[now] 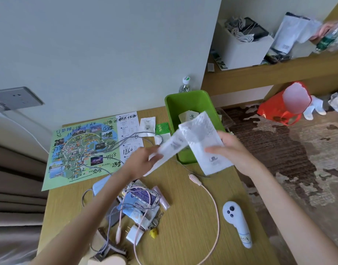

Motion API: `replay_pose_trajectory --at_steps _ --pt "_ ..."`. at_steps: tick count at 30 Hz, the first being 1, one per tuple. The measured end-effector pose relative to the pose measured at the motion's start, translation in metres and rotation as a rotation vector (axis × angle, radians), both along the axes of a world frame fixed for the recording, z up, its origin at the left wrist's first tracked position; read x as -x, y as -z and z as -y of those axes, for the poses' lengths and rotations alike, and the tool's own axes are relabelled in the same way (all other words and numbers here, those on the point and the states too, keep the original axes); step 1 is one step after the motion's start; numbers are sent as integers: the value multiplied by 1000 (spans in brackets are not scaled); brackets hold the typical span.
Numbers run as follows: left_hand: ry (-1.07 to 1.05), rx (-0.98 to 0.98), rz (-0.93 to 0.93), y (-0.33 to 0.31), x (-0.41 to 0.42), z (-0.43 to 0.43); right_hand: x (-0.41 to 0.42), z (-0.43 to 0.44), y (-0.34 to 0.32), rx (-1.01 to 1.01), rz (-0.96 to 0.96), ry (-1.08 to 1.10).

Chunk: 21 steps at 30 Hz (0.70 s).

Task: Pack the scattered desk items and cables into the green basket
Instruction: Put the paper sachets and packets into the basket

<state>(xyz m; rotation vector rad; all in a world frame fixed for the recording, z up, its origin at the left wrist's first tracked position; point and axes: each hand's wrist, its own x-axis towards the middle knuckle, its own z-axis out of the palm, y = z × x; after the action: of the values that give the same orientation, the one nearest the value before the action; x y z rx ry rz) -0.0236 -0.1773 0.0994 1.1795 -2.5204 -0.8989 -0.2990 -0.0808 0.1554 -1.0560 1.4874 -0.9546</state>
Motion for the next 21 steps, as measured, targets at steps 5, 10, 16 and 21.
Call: replay_pose_trajectory --at_steps 5,10,16,21 --pt "-251 -30 -166 -31 24 30 8 55 -9 145 -167 218" --pt "-472 -65 -309 -41 60 57 14 104 14 67 -331 380" --pt "-517 -164 -394 -31 114 68 23 106 46 -18 -769 163" --pt "-513 -21 -195 -18 143 73 33 98 43 159 -846 170"
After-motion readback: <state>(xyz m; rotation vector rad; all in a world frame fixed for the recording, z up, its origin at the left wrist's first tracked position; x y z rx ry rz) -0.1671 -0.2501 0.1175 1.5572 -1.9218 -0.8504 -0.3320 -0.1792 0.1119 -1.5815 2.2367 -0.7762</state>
